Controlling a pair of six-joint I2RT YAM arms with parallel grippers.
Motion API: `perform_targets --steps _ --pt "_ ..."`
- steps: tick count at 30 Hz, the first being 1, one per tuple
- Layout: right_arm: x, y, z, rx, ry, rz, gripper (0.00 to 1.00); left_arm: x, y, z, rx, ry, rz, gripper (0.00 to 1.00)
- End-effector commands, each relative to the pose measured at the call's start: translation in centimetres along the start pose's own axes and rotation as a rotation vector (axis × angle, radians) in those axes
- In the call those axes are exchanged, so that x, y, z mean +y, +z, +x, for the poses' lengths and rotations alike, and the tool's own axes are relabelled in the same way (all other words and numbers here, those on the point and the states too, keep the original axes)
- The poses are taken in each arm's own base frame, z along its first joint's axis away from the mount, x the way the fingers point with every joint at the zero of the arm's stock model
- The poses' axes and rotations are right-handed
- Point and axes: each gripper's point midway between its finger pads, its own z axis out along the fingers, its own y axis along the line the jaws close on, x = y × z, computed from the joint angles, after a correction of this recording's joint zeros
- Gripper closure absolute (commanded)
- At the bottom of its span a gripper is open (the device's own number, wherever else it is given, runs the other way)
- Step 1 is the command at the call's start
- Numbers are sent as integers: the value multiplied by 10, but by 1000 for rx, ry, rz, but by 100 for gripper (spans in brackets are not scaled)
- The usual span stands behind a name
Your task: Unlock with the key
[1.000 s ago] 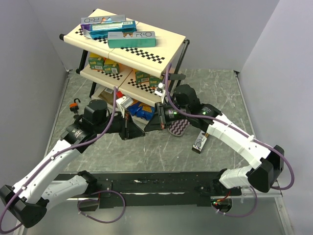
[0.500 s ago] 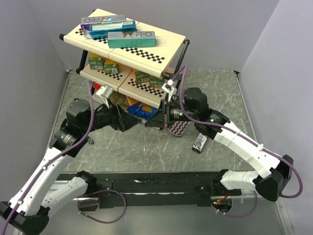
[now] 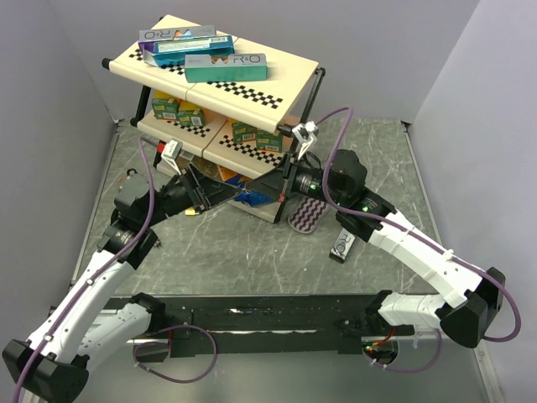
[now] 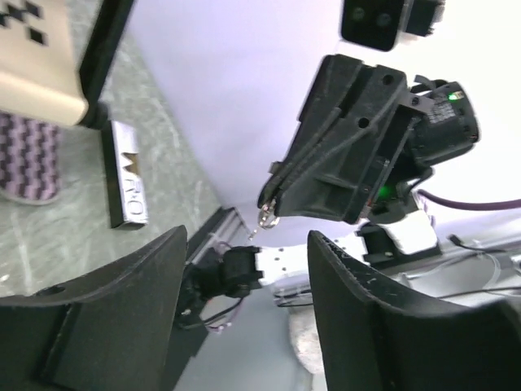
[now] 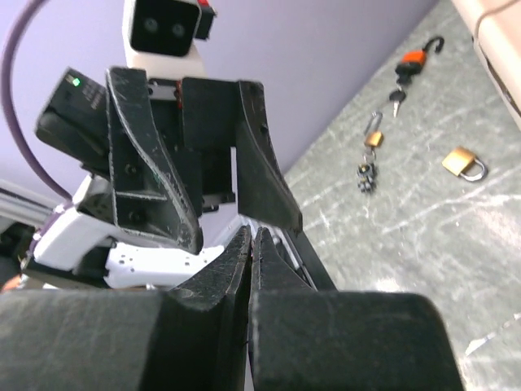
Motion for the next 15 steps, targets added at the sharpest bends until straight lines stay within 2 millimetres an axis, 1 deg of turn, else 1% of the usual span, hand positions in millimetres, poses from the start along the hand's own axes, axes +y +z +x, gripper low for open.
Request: perform_targets --steps 1,2,7,12,15 --pt "28 1 -32 -118 -12 -82 100 -35 -1 -8 -2 22 136 37" --pt "29 2 -32 -116 -10 -88 100 -35 -1 -7 -1 20 138 42" --pt "30 9 -30 -91 -3 -99 100 -35 0 -8 0 23 143 52" --pt "31 10 -29 -78 1 -109 100 -33 2 -8 4 15 144 58" --pt "31 10 -27 -73 2 -112 100 -30 4 -8 4 7 138 59"
